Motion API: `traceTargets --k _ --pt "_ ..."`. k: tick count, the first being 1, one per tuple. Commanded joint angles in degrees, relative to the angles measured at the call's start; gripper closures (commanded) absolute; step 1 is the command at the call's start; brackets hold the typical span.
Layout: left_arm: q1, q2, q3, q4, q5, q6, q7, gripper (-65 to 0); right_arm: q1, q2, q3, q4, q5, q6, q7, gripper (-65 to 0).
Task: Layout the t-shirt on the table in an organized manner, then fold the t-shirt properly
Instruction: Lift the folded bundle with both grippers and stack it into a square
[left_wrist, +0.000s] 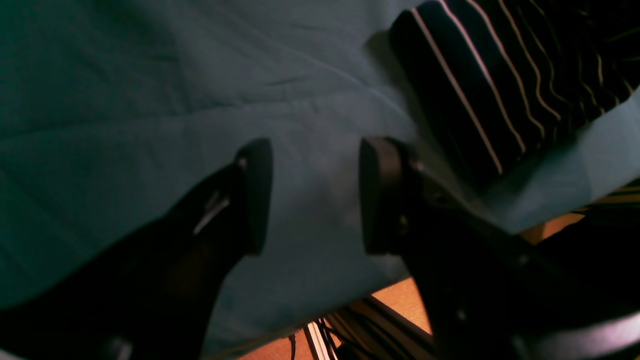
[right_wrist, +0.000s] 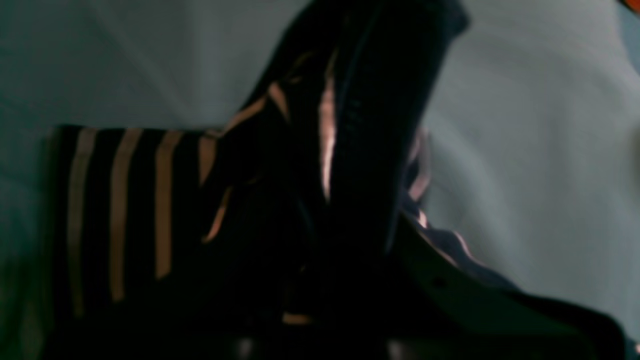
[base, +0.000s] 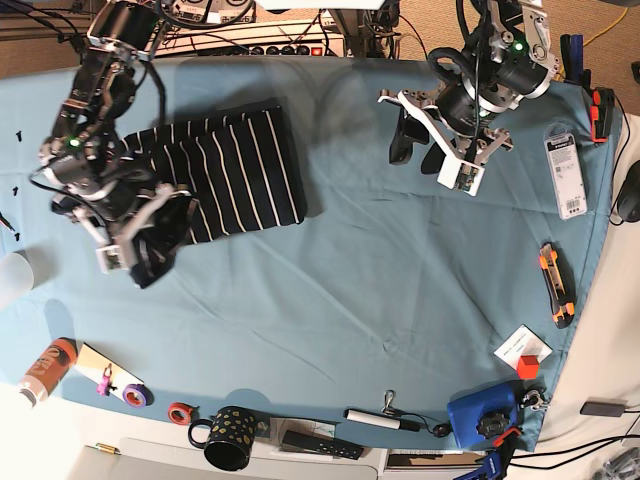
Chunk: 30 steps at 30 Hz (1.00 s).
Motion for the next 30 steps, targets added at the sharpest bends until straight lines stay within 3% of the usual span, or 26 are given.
traceTargets --k 1,7,11,16,19,21,25,30 --pt "-0.13 0.02 0.0 1.18 -0.85 -0.42 -1.29 -28.3 0.92 0.48 -1.44 1.05 1.22 0.39 1.81 0.0" --pt "-0.13 0.02 0.0 1.18 -0.83 -0.42 -1.31 -28.3 0.9 0.48 -9.86 1.05 -1.64 -0.44 1.53 0.0" --pt "-0.13 0.02 0.0 1.18 -0.83 -0.42 -1.33 -28.3 0.92 0.48 -12.02 1.05 -3.91 -0.63 1.16 0.0" --pt "-0.15 0.02 0.0 1.18 -0.83 -0.42 -4.07 -28.3 0.92 0.5 -12.87 1.05 -0.96 0.7 -5.86 0.0" --pt "-0.15 0.02 0.0 1.18 -0.83 -0.42 -5.62 -28.3 0.59 0.61 -13.53 1.05 0.59 0.98 -6.54 -13.8" --pt "-0.13 0.02 -0.02 1.18 -0.81 -0.39 -5.6 -28.3 0.42 0.83 -13.53 1.05 4.96 0.98 -5.99 -18.3" --pt "-0.13 0.02 -0.02 1.18 -0.81 -0.42 -5.6 -28.3 0.44 0.81 -13.53 1.07 15.5 0.98 -6.21 -18.3" --pt "-0.15 0.02 -0.02 1.18 -0.81 -0.42 -5.7 -28.3 0.44 0.76 -13.53 1.07 23.26 1.79 -6.21 -18.3"
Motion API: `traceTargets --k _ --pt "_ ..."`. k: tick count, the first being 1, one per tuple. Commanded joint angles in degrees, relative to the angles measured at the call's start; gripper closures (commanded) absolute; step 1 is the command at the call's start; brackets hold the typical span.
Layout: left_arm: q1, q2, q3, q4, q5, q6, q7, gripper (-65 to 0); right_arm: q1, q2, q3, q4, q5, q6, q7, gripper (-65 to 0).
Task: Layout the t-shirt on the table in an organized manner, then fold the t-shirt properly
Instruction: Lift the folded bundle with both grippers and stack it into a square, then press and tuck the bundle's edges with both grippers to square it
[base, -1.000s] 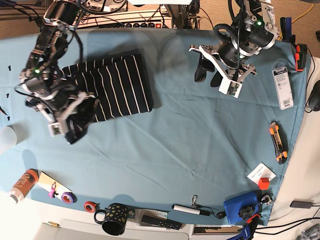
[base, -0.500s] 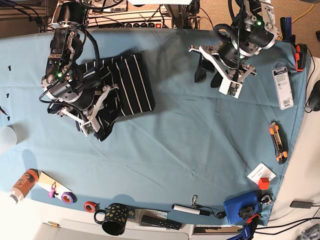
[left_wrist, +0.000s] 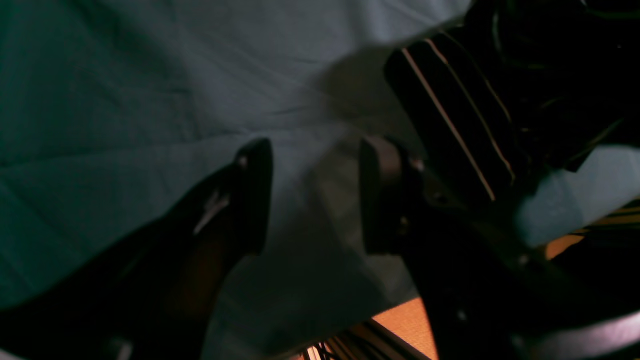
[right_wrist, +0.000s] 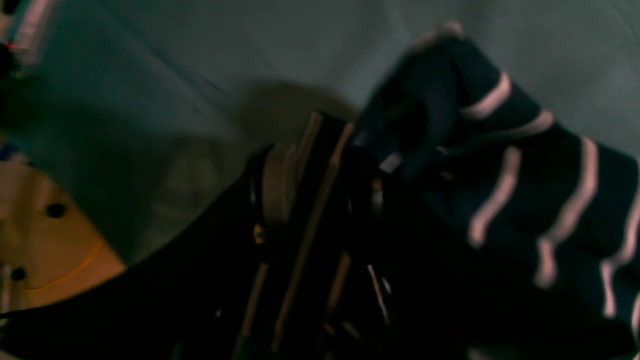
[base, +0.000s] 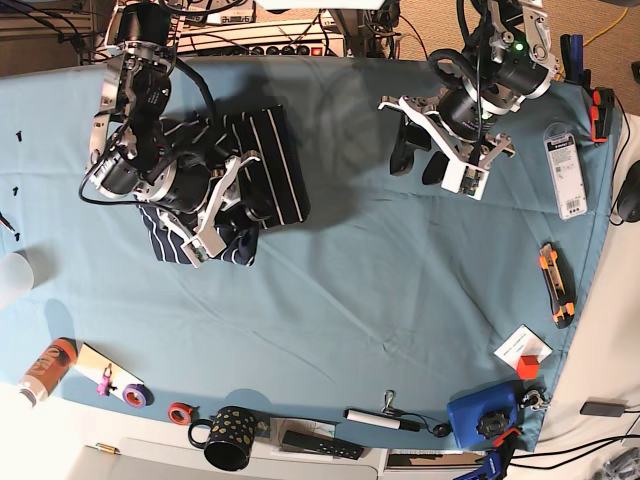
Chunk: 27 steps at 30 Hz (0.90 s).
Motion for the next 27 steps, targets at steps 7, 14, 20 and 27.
traceTargets --k 7,14,20,27 --pt "-0.17 0.02 0.0 1.18 -0.81 -0.42 -1.51 -28.3 3.93 0.46 2.89 5.9 8.17 6.93 1.16 -18.2" --pt "-0.17 0.02 0.22 1.18 -1.05 -0.48 -3.54 -28.3 5.68 0.48 20.24 8.52 0.79 5.07 3.3 -18.0" --pt "-0.5 0.02 8.94 1.03 -4.59 -9.66 -5.95 -27.6 1.9 1.42 31.5 0.39 1.97 5.05 -1.33 -18.0" --pt "-4.37 0.07 25.44 0.76 5.49 -7.19 -8.96 -21.6 -2.82 2.54 30.99 -12.24 5.62 6.94 -3.56 -18.0"
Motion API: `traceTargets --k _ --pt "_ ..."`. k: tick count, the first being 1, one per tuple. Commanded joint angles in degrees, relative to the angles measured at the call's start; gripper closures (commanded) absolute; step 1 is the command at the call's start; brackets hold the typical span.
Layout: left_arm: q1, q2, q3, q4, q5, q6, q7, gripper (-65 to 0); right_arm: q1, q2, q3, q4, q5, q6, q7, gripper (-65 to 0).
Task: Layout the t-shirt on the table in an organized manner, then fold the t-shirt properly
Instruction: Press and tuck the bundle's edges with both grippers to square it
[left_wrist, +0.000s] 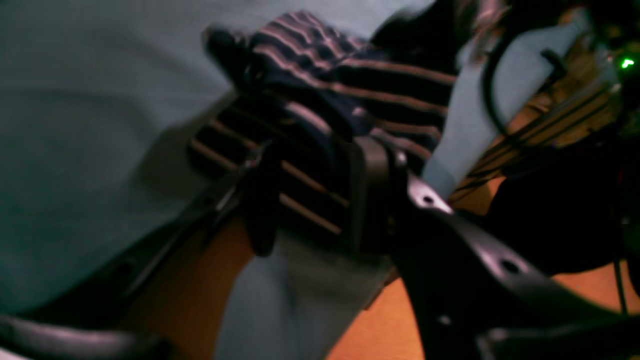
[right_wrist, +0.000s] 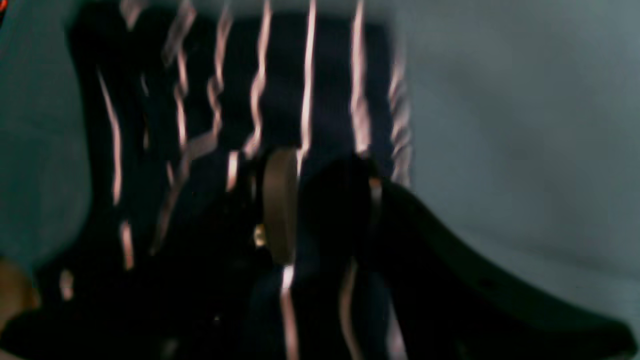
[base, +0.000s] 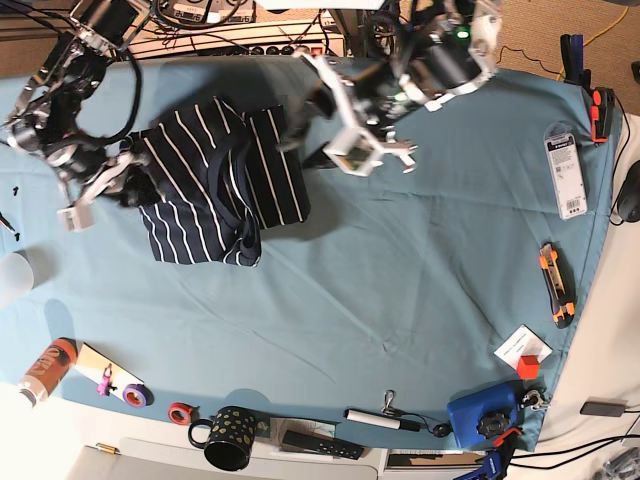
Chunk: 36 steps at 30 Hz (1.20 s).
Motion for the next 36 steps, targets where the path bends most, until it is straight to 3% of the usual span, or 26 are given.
traceTargets --k 1,6,9,14,16,23,28,36 --pt "-0.85 0.37 1.68 0.72 0.5 0.55 -1.55 -21.6 0.26 0.81 -0.92 -1.33 1.57 0.01 0.38 -18.0" --pt "-2.99 0.35 6.45 -0.15 3.02 2.45 -1.57 -21.6 0.13 0.83 -8.26 -6.95 3.34 0.01 0.38 -18.0" --pt "-2.78 0.35 6.82 -0.98 2.97 2.4 -1.57 -21.6 0.15 0.87 -9.05 -5.4 4.09 0.01 0.38 -18.0" --pt "-2.84 0.46 6.8 -5.81 2.99 2.27 -3.21 -21.6 1.05 0.96 -4.24 0.83 9.66 0.01 0.38 -18.0" --pt "-2.84 0.83 6.8 -8.76 2.99 0.72 -5.73 -21.6 1.7 0.98 -1.57 3.17 10.03 0.01 0.38 -18.0" --pt "-4.5 6.97 6.82 -19.47 2.99 -5.07 -7.45 -21.6 3.5 0.96 5.7 4.98 8.46 0.01 0.38 -18.0" --pt "-8.31 10.38 6.82 -25.4 3.02 -5.31 -7.61 -21.6 3.48 0.96 6.58 4.98 5.22 0.01 0.38 -18.0" --pt "-14.23 10.93 6.8 -40.81 7.98 -4.79 -7.43 -21.6 3.48 0.96 6.58 4.98 5.27 0.01 0.38 -18.0"
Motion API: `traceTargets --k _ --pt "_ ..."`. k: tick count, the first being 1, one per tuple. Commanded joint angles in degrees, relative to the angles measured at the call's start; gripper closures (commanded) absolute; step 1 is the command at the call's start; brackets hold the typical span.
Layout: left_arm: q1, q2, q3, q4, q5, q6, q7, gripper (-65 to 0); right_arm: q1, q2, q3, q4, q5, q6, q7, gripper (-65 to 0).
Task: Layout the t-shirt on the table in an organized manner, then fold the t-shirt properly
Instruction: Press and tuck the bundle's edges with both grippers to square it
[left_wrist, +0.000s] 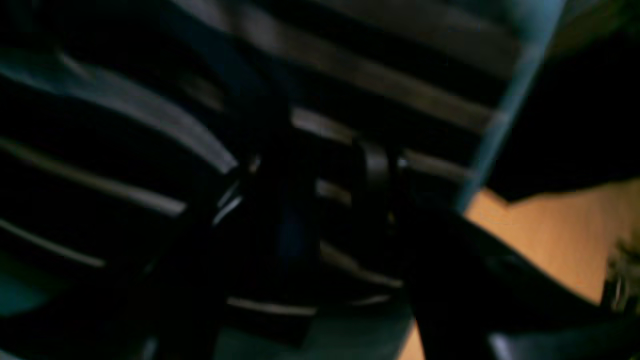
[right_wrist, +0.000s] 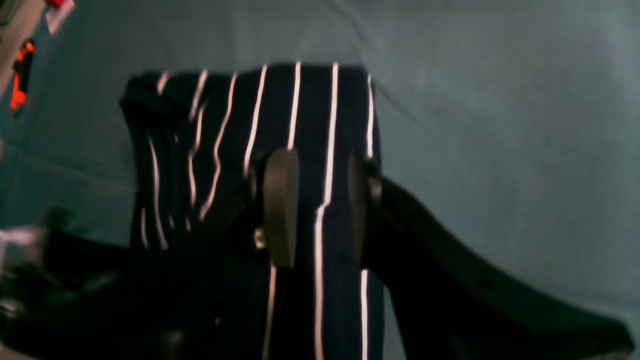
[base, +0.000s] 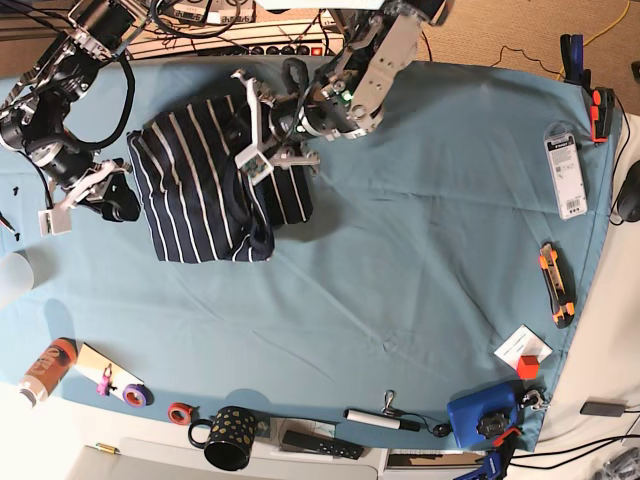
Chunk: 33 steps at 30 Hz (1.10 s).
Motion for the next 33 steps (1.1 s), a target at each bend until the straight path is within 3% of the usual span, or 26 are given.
traceTargets --k 1,5,11,15,18,21,26,30,33 --pt "-1.03 0.98 0.31 -0.66 0.9 0.22 -0.44 -21.6 0.74 0.98 0.15 0.96 1.25 0.08 1.21 -18.0" --pt "-1.49 0.31 0.26 -1.36 5.64 7.04 2.27 -21.6 0.74 1.01 -0.44 0.92 1.25 0.08 1.21 -18.0" --pt "-1.46 -1.09 0.26 3.45 6.95 7.74 3.48 -21.6 0.76 0.96 -8.28 0.92 1.2 0.08 1.21 -18.0" --pt "-1.44 -1.11 0.26 10.4 6.97 10.71 6.88 -21.6 0.74 0.96 -14.16 0.92 0.92 0.08 1.21 -18.0" --pt "-1.42 -1.09 0.26 15.72 6.99 10.88 7.91 -21.6 0.83 0.96 -17.57 0.31 -3.1 0.08 5.35 -18.0" --pt "-1.42 -1.09 0.26 19.56 7.52 10.86 8.76 -21.6 1.07 0.94 -21.49 -3.23 -6.99 0.08 5.75 -18.0" --pt "-1.42 -1.09 0.26 22.14 12.9 11.21 9.29 -21.6 1.07 0.96 -24.65 -10.38 -11.87 0.08 9.73 -18.0" --pt "-1.42 -1.09 0.26 23.56 19.69 17.03 10.69 -21.6 2.43 0.96 -24.55 -10.4 -10.47 0.08 9.6 -18.0" --pt "-1.42 -1.11 0.26 25.27 24.02 20.15 11.96 -21.6 5.29 0.94 -24.57 -9.79 -6.03 0.08 7.52 -18.0"
